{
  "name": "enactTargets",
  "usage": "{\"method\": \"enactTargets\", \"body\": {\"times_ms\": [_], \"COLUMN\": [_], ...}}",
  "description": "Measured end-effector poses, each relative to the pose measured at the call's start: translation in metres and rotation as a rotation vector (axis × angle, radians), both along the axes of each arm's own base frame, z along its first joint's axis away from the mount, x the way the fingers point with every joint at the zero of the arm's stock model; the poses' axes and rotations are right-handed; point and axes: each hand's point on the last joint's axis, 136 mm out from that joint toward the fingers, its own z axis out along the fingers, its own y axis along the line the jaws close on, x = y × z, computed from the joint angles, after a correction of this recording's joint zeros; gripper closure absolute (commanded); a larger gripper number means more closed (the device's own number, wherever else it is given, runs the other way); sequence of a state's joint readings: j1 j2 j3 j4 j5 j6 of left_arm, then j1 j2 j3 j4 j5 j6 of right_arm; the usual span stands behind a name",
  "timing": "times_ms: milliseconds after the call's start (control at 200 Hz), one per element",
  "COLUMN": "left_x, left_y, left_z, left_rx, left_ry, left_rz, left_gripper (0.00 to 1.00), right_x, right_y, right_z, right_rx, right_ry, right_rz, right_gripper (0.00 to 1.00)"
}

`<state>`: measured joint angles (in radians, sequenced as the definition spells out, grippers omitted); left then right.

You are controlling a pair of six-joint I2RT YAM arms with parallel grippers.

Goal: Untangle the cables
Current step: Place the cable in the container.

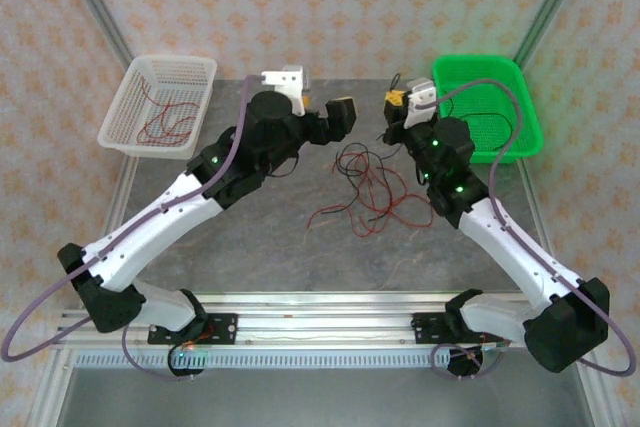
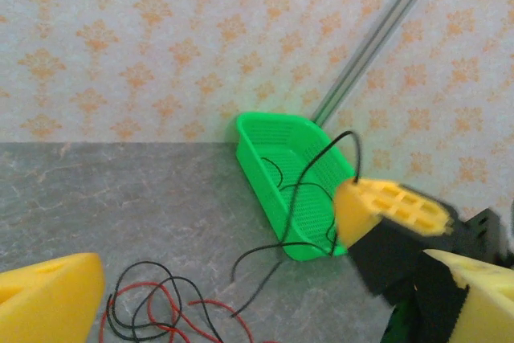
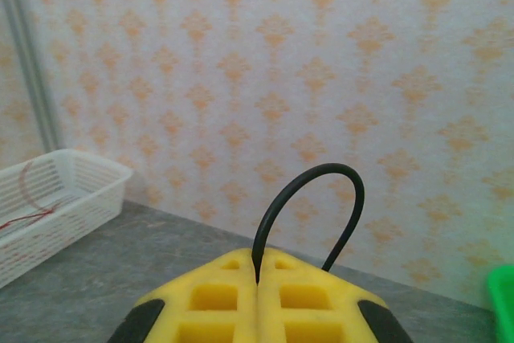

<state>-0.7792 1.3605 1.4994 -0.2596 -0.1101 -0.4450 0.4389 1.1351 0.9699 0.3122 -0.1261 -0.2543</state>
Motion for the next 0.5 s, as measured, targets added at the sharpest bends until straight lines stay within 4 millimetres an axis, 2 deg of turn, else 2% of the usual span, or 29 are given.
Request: {"method": "enactTargets", "body": {"times_ms": [175, 280, 380, 501], "left_x": [-0.003, -0.003, -0.004, -0.007], "left_y": [0.007, 0.008, 0.009, 0.012], "left_z": [-0.015, -0.019, -0.026, -0.039], "left_rx": [-0.007, -0.011, -0.016, -0.022], "left_ry": [-0.011, -0.014, -0.011, 0.009], "left_rz": [0.015, 0.021, 0.022, 0.027], "left_gripper": [0.01, 0.03, 0.06, 0.07], "right_x": [0.024, 0.046, 0.070, 0.095], "right_y": [-0.054, -0.091, -0.122, -0.158], "right_z": [0.013, 0.014, 0.008, -0.009], "right_rx": [0.039, 0.059, 0.069, 0.076], "right_ry": [-0.012, -0.006, 0.015, 0.049], "right_rz": [-0.157, -0.276, -0.381, -0.489], "right_gripper": [1.00, 1.00, 1.00, 1.00]}}
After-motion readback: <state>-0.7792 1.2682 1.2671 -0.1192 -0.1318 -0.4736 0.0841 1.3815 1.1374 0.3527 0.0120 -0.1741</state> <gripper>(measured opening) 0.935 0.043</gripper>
